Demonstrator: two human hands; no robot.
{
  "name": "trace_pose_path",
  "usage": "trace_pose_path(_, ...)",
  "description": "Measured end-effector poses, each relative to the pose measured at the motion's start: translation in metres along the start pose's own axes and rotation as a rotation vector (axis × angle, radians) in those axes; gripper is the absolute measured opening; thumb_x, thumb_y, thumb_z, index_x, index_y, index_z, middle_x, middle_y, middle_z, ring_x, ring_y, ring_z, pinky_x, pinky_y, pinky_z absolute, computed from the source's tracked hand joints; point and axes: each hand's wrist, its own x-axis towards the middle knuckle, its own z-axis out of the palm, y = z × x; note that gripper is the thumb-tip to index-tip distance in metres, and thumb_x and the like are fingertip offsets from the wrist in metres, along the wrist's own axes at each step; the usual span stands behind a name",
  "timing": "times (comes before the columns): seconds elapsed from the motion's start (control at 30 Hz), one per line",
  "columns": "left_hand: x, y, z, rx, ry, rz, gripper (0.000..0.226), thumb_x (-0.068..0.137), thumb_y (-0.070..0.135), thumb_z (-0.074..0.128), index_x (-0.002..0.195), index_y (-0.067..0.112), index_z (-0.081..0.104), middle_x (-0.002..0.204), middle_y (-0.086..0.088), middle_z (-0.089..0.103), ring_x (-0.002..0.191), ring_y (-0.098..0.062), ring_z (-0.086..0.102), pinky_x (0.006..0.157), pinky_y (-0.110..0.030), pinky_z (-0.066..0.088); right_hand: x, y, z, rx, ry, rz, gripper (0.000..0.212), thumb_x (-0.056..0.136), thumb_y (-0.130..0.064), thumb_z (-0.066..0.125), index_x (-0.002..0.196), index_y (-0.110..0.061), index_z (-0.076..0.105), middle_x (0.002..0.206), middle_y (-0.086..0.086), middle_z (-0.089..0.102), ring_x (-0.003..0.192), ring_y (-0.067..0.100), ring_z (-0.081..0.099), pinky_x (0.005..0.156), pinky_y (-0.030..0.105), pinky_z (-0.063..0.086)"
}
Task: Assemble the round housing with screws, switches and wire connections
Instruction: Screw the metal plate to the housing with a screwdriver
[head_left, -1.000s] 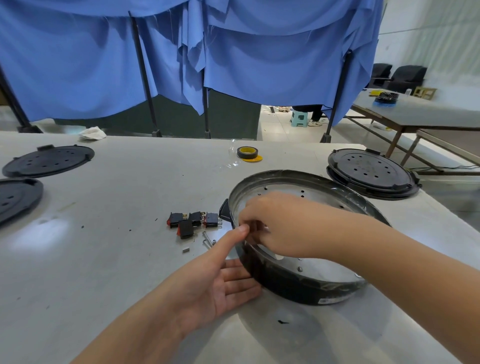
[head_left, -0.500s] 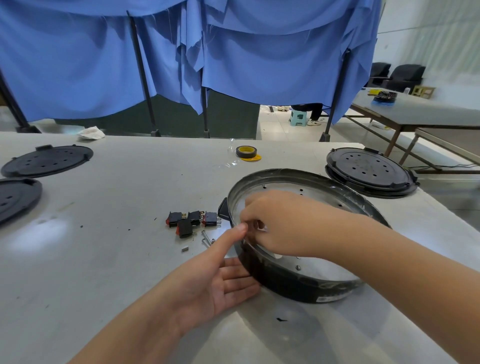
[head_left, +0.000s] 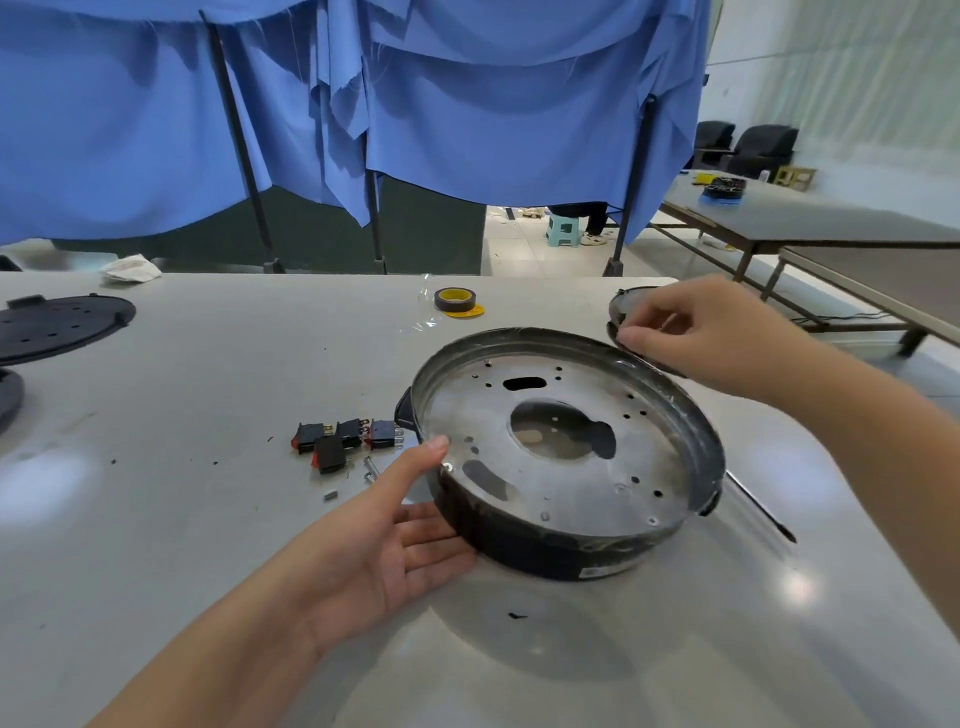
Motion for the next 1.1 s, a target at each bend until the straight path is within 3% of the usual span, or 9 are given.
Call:
trace_pose_path(0.2, 0.002, -0.001, -0.001, -0.004, 0.001, -0.001, 0.089, 0.053, 0.044, 0.081, 0.119, -0.009, 0.053, 0.106, -0.026, 0.071, 0.094, -0.034, 0.072, 0.067, -0.04, 0.061, -0.005, 0.065, -0.003, -0.015, 0.002, 0.314, 0.012, 0.09, -0.025, 0.061, 0.083, -0.019, 0.068, 0.081, 0.001, 0.068, 0.078, 0.018, 0.064, 0.075, 0.038, 0.055)
trace_pose_path(0.43, 0.002, 0.0, 0.0, -0.005, -0.001, -0.004, 0.093, 0.049, 0.044, 0.083, 0.12, -0.008, 0.053, 0.107, -0.026, 0.07, 0.095, -0.035, 0.071, 0.07, -0.042, 0.061, -0.006, 0.103, 0.035, 0.015, -0.149, 0.579, 0.012, 0.087, -0.012, 0.063, 0.086, -0.001, 0.066, 0.073, 0.017, 0.067, 0.063, 0.026, 0.063, 0.058, 0.031, 0.056)
trace_pose_path(0.5, 0.001, 0.0, 0.0, -0.003, -0.009, -0.007, 0.092, 0.05, 0.044, 0.082, 0.121, -0.008, 0.053, 0.109, -0.026, 0.069, 0.095, -0.034, 0.071, 0.069, -0.041, 0.062, -0.004, 0.104, 0.04, 0.037, -0.147, 0.607, 0.013, 0.086, -0.008, 0.062, 0.074, -0.004, 0.064, 0.064, 0.014, 0.063, 0.054, 0.025, 0.061, 0.054, 0.031, 0.055)
trace_pose_path(0.57, 0.001, 0.0, 0.0, 0.001, -0.011, -0.01, 0.09, 0.053, 0.043, 0.081, 0.122, -0.009, 0.053, 0.11, -0.026, 0.069, 0.095, -0.034, 0.071, 0.068, -0.041, 0.062, -0.001, 0.103, 0.041, 0.056, -0.155, 0.624, 0.015, 0.086, -0.007, 0.061, 0.072, -0.003, 0.064, 0.064, 0.014, 0.061, 0.055, 0.027, 0.059, 0.061, 0.036, 0.058)
trace_pose_path(0.63, 0.001, 0.0, 0.0, -0.003, -0.012, -0.012, 0.089, 0.055, 0.043, 0.079, 0.121, -0.009, 0.053, 0.109, -0.026, 0.069, 0.094, -0.034, 0.072, 0.068, -0.041, 0.062, -0.001, 0.102, 0.039, 0.056, -0.161, 0.635, 0.016, 0.087, -0.01, 0.058, 0.078, 0.001, 0.065, 0.069, 0.014, 0.058, 0.062, 0.028, 0.058, 0.067, 0.038, 0.058)
trace_pose_path(0.77, 0.002, 0.0, -0.002, -0.007, -0.02, -0.011, 0.09, 0.053, 0.043, 0.081, 0.121, -0.009, 0.053, 0.108, -0.026, 0.07, 0.094, -0.034, 0.072, 0.069, -0.042, 0.061, -0.003, 0.094, 0.024, 0.089, -0.123, 0.684, 0.018, 0.087, -0.016, 0.062, 0.081, 0.002, 0.064, 0.07, 0.011, 0.055, 0.063, 0.02, 0.056, 0.058, 0.03, 0.058)
trace_pose_path(0.93, 0.004, -0.001, -0.003, 0.001, -0.013, -0.013, 0.091, 0.052, 0.044, 0.081, 0.12, -0.009, 0.053, 0.107, -0.027, 0.07, 0.094, -0.035, 0.071, 0.068, -0.042, 0.062, 0.002, 0.065, -0.009, 0.214, 0.018, 0.659, 0.031, 0.085, -0.031, 0.069, 0.101, -0.006, 0.058, 0.089, 0.012, 0.061, 0.073, 0.019, 0.06, 0.055, 0.026, 0.052)
trace_pose_path(1.03, 0.002, -0.001, -0.002, -0.005, -0.025, -0.019, 0.09, 0.054, 0.044, 0.081, 0.121, -0.009, 0.052, 0.11, -0.027, 0.069, 0.097, -0.036, 0.07, 0.07, -0.042, 0.061, 0.008, 0.033, -0.02, 0.447, 0.061, 0.617, 0.037, 0.082, -0.032, 0.072, 0.106, -0.007, 0.059, 0.096, 0.012, 0.063, 0.081, 0.022, 0.063, 0.064, 0.029, 0.055)
trace_pose_path(1.1, 0.001, 0.0, -0.001, -0.003, -0.025, -0.018, 0.091, 0.054, 0.044, 0.081, 0.121, -0.009, 0.051, 0.109, -0.027, 0.069, 0.097, -0.036, 0.07, 0.07, -0.042, 0.061, 0.009, 0.005, -0.017, 0.689, 0.034, 0.539, 0.035, 0.081, -0.028, 0.073, 0.106, -0.004, 0.062, 0.093, 0.01, 0.066, 0.076, 0.019, 0.064, 0.062, 0.028, 0.055)
